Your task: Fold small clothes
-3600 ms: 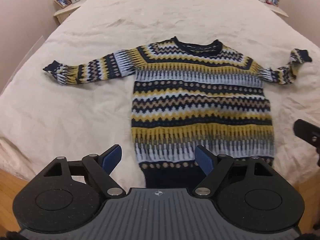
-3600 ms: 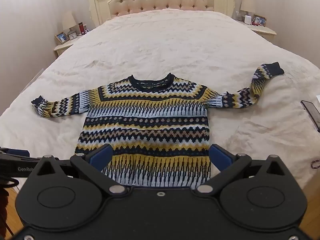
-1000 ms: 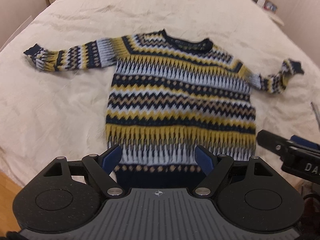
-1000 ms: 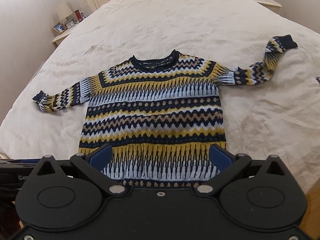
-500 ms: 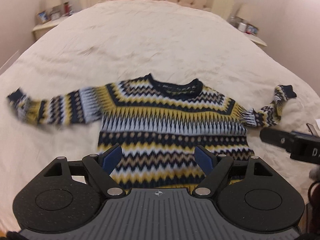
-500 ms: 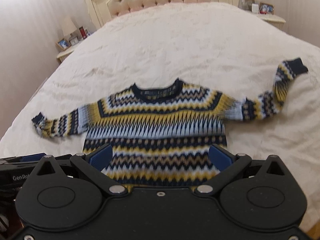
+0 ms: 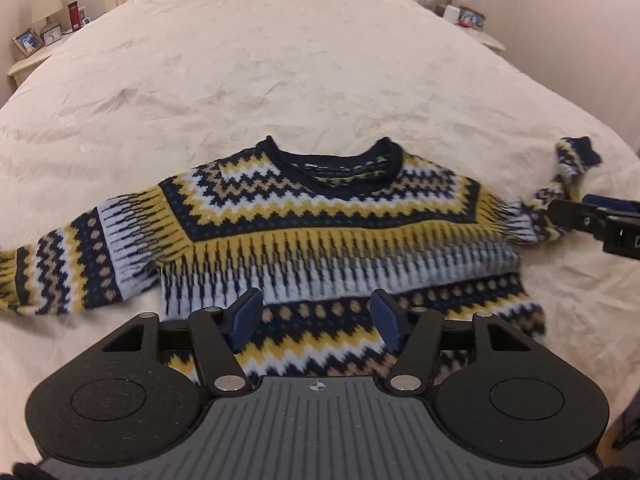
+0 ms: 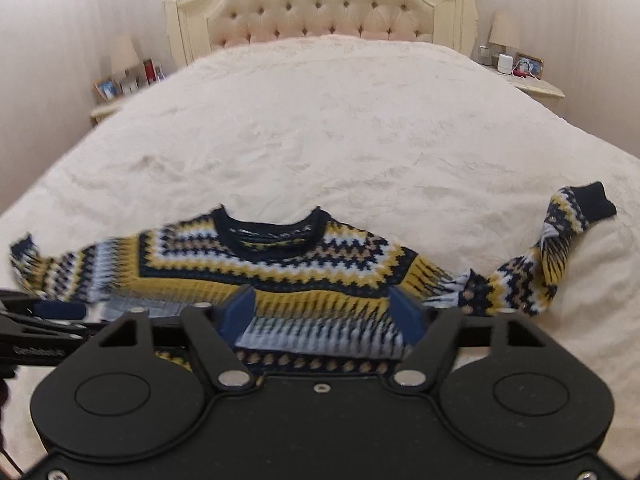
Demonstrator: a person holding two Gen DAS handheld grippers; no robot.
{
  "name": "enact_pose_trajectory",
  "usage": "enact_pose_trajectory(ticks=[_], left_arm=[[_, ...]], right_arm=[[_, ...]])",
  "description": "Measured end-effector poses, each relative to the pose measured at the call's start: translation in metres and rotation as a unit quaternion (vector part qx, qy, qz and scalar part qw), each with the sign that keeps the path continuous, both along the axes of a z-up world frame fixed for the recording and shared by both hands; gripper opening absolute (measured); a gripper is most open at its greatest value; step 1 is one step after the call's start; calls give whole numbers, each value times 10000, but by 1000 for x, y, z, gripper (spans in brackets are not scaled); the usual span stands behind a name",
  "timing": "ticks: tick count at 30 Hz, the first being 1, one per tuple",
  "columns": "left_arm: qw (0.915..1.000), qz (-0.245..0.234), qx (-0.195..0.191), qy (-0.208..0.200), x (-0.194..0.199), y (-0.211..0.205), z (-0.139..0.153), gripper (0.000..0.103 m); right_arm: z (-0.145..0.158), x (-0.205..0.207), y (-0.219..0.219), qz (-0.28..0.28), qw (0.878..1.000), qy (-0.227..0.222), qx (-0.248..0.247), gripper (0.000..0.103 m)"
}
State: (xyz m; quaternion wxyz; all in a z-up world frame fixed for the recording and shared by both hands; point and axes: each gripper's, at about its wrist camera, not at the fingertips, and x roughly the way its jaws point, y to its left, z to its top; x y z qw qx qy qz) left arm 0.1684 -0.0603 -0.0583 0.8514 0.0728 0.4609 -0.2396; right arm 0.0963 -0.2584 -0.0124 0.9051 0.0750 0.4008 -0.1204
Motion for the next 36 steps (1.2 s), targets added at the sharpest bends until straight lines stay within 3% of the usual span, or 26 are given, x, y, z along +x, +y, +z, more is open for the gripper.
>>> enact_pose_trajectory(ticks=[5,12,22,25,32,35,36], left_arm=[[9991,360,-76,212,30,-1,-13,58],[9965,780,169,240,60,-14,-25,58],[9956,688,496,392,102,-36,-58,58],[9957,609,529,455,115,-41,-69,58],[9946,553,594,643,125,-50,-89,58],[9945,540,573,697,122,-52,-93,58],[9945,532,578,690,120,-53,-94,58]], right_arm=[[-17,36,-27,308,9994,166,-65,70],[-52,97,-71,959,9942,473,115,70],[-112,180,-101,1781,9784,1024,-237,70],[-130,195,-104,2116,9690,1236,-313,64],[-163,216,-109,2551,9539,1560,-255,63],[-167,215,-108,2766,9478,1571,-218,50],[-166,214,-105,2850,9453,1569,-239,38]])
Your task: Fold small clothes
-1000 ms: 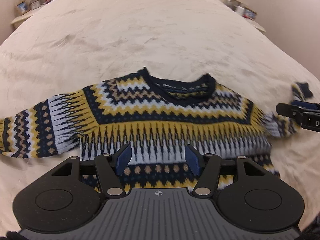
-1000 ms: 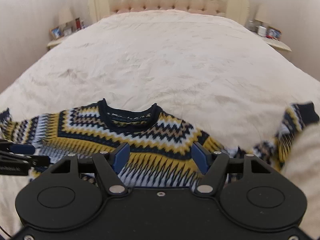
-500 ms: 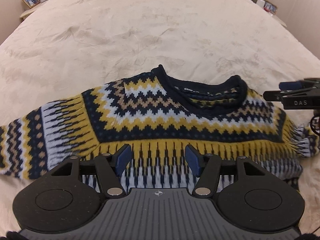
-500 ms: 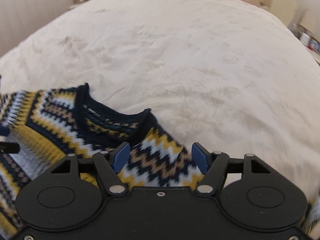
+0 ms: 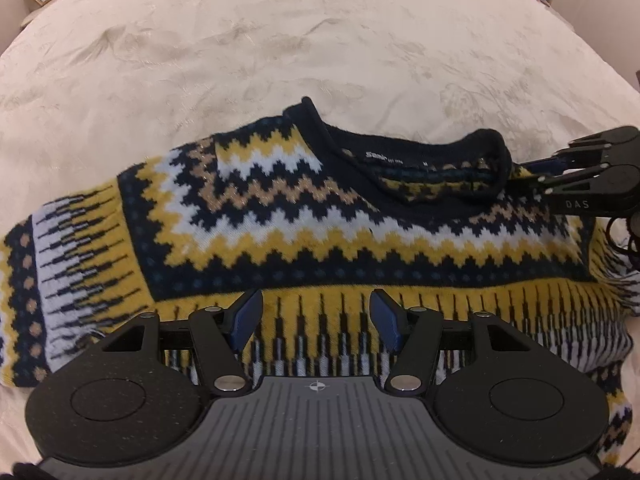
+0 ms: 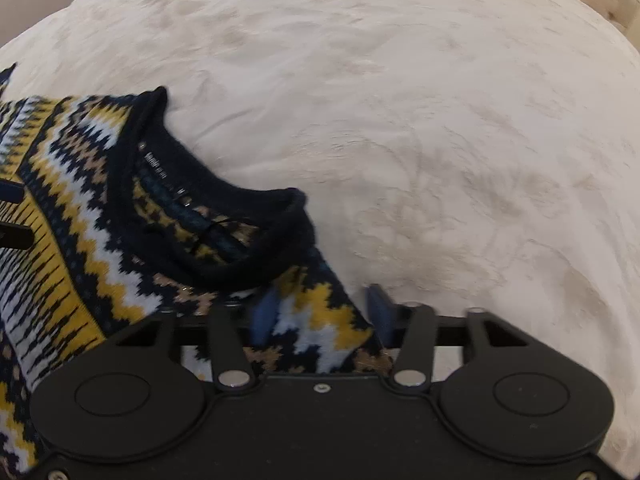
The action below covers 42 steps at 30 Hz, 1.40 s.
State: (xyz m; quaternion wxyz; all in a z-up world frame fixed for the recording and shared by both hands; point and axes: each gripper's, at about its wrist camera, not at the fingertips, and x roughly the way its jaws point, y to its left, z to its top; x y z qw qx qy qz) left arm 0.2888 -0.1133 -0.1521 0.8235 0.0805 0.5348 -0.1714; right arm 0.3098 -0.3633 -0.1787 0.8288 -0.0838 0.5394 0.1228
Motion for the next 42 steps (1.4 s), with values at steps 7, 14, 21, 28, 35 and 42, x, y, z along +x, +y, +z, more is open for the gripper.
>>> enact_pose_trajectory(ticks=[7,14,21,28,35,42], left_arm=[[9991,-19,-23,-434,-8,-4,14,58],[9988,101,389,-265,-8,-1,-4,58],[9969,276,707,-195,-2,24,-23,64],[9985,209,494,-128,-3,26,-25,86],[9990,114,422,-135,-23,36,-16,89],[9989,375,193,-217,-48,87,6,89]], right_arm=[[36,-2,4,46,9976,-648,-227,12],[14,14,-2,-163,9990,-294,-284,19],[51,-32,-6,-932,9931,-665,239,69],[49,-106,38,-1033,9895,-223,989,95],[10,-160,52,-1761,9765,621,1080,99],[-1,-182,62,-1844,9785,141,912,103]])
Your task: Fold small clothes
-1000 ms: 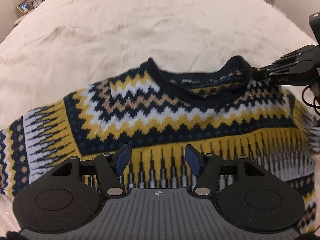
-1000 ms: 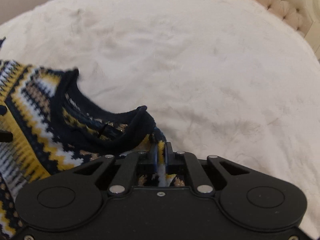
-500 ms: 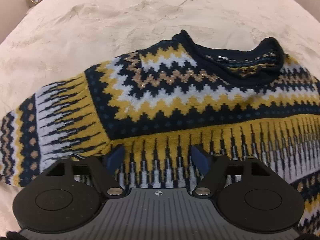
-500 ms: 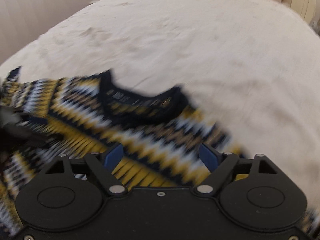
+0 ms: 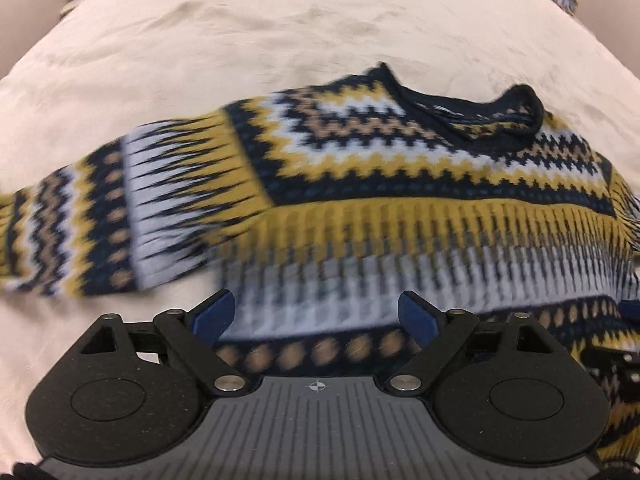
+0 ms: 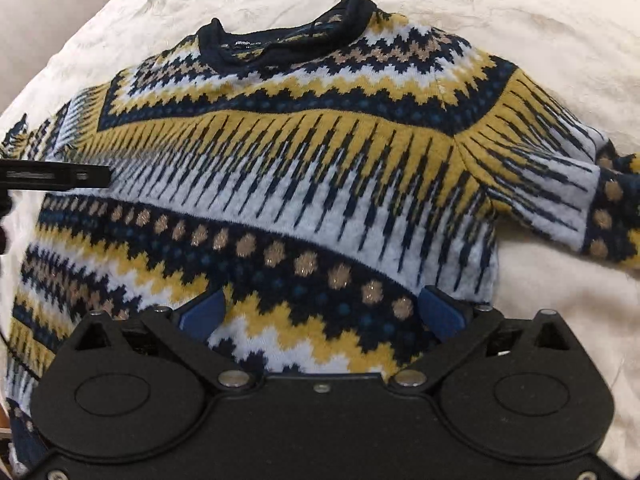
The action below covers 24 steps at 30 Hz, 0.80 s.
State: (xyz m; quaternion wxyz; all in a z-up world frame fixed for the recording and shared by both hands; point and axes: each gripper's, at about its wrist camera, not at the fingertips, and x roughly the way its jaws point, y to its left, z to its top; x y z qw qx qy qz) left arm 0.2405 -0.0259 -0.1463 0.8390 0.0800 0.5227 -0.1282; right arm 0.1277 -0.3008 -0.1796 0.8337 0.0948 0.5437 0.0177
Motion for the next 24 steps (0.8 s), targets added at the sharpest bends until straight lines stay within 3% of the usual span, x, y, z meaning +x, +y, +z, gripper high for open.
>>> enact_pose_trajectory(ticks=[7,11,14,18,24], left_arm=[[9986,459,55,-249,4,78,22,89],[9959,827,48,-361,17,128,30,89],[9929,1108,37,-436,33,165,36,89],[9879,1466,14,-498,59,208,40,89],[9734,2210,-106,-594,105,270,42,89]], right_arm=[[-5,-2,17,-270,9986,-40,-462,103],[-5,7,26,-295,9968,192,-711,103],[0,15,27,-599,9955,309,-665,102],[15,13,30,-1091,9931,103,-426,102],[30,12,44,-1424,9896,-146,-111,102]])
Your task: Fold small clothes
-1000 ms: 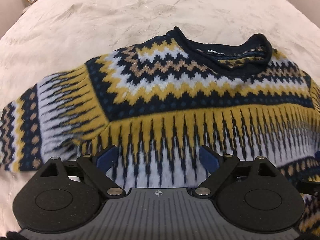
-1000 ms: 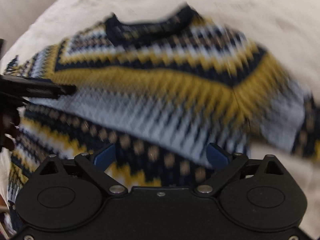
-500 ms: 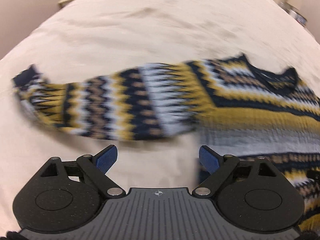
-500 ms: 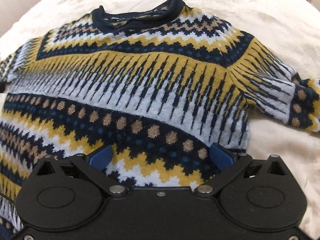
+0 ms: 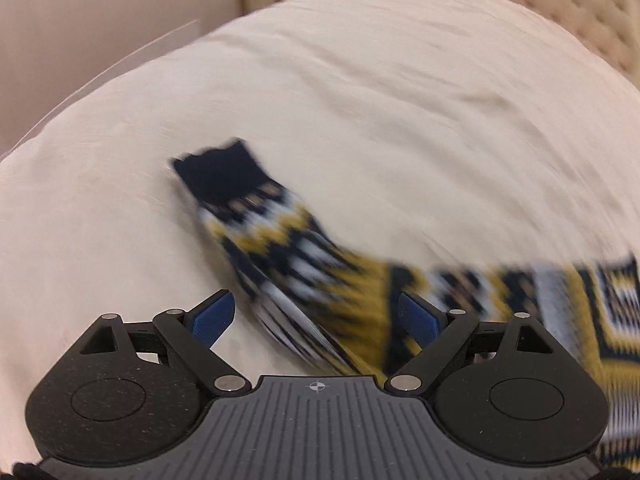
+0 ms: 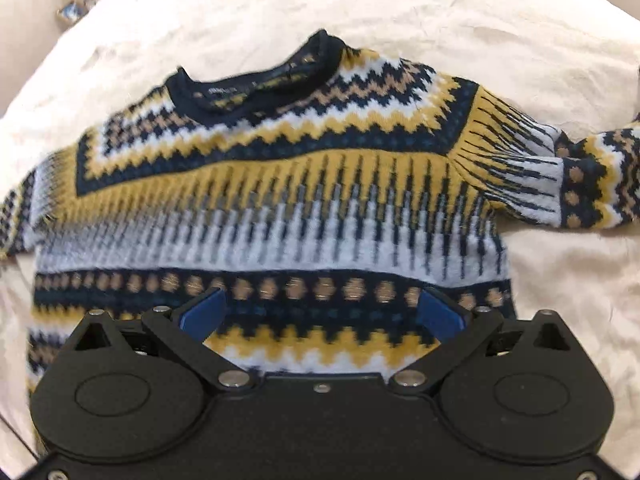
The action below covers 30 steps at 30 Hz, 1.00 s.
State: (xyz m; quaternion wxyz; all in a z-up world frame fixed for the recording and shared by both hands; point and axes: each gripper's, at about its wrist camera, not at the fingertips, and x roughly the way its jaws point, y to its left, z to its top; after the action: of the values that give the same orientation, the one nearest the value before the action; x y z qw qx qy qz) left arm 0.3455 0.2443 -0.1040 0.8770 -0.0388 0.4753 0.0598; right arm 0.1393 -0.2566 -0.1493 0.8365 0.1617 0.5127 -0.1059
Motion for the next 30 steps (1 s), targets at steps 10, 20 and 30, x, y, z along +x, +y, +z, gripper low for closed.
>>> enact_pose_trajectory(ticks=[10,20,30], left_arm=[[9951,892,-373,-221,49,64,-9,88],[9933,896,-729,76,64,68,-42,39],[9729,1605,-1380,-928,14,84,-15,7]], right_arm=[[11,22,34,-45,9996,-54,265,102],[10,51,67,454,9986,74,259,102],[15,59,80,686,9972,78,292,102]])
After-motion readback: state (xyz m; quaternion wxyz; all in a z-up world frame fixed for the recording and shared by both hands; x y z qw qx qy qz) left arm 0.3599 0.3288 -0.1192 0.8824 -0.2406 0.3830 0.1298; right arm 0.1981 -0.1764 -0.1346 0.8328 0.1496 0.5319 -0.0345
